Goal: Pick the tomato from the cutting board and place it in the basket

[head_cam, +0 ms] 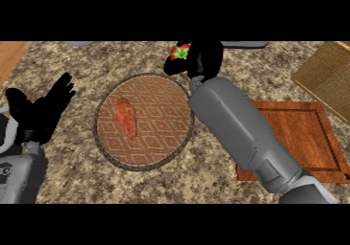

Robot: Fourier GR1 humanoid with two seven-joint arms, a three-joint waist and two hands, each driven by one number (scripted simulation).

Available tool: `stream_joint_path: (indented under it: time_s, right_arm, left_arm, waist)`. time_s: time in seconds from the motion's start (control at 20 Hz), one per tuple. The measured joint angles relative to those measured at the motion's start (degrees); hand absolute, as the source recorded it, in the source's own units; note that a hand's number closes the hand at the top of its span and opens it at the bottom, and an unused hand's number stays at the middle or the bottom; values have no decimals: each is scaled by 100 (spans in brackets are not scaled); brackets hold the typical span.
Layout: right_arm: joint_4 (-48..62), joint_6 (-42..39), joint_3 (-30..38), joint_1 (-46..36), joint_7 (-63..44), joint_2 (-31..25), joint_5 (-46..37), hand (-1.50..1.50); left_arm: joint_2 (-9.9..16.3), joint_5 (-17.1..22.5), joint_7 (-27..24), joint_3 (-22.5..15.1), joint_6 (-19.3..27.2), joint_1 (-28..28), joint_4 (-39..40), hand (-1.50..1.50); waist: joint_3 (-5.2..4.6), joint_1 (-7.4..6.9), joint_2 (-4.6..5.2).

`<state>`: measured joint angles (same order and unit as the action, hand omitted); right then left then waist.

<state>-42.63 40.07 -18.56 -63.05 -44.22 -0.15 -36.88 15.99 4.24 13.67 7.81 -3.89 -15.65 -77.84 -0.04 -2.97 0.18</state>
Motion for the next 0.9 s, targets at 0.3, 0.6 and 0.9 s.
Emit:
stream_joint_path:
  time_s: [0.3,0.6,0.9]
  right_arm:
    - [279,-20,93,-932,-948,-73,-699,150]
    - [587,-289,422,-1612,-1357,-496,-1075,150]
    - [1083,-363,761,-2045,-1311,-963,-1271,150]
  left_arm:
    - [-62,-56,-25,0,78,254,-119,0]
    - [-59,-78,-170,40,57,393,-162,0]
    - [-25,-22,-83,84,-5,358,-243,0]
  waist:
    - [-3,169,-31]
    - [-2,211,-20]
    - [0,190,2]
